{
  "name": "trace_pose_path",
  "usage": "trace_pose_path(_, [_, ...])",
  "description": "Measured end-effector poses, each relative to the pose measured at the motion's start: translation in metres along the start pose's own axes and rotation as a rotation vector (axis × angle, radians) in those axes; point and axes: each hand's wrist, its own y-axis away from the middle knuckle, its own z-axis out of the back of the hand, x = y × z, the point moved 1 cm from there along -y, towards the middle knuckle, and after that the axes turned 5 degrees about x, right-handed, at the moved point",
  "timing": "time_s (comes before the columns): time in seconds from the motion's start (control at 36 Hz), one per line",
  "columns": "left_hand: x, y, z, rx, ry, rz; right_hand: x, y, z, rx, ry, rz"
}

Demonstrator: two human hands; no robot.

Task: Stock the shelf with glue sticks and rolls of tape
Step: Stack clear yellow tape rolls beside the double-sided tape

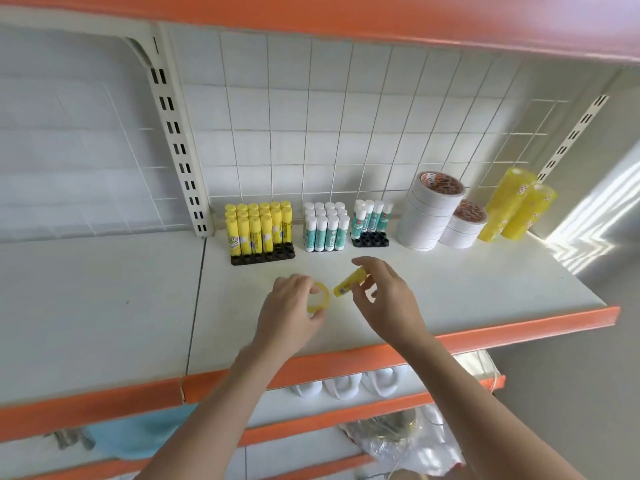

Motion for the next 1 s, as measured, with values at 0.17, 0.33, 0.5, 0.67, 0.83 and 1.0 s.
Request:
trace_pose_path(0.17, [0.013,-0.008,-0.009,0.06,-0.02,0.004,0.002,-0.007,-0.014,0.01,0.071,-0.087])
trace_pose_path(0.33, [0.018,-0.01,-0.013,0.036,-0.026,-0.035,0.007,-0.013,-0.018,-0.016,0.1,-0.064])
trace_pose_path(0.5, [0.023,-0.001,-0.006,0.019,-0.031,-0.021,0.017,-0.026,-0.017,-0.074,0.032,-0.015])
trace_pose_path(0.67, [0.036,0.013,0.004,0.032,-0.176,0.017,0.027,-0.035,-0.031,-0.092,-0.056,0.041])
trace_pose_path(0.83, [0.041,0.021,0.003,0.046,-0.295,0.016,0.042,-0.066,-0.046,-0.041,-0.081,0.066])
trace_pose_path(1.0, [0.04,0.02,0.002,0.028,-0.309,-0.001,0.049,-0.093,-0.065,-0.001,-0.05,0.034])
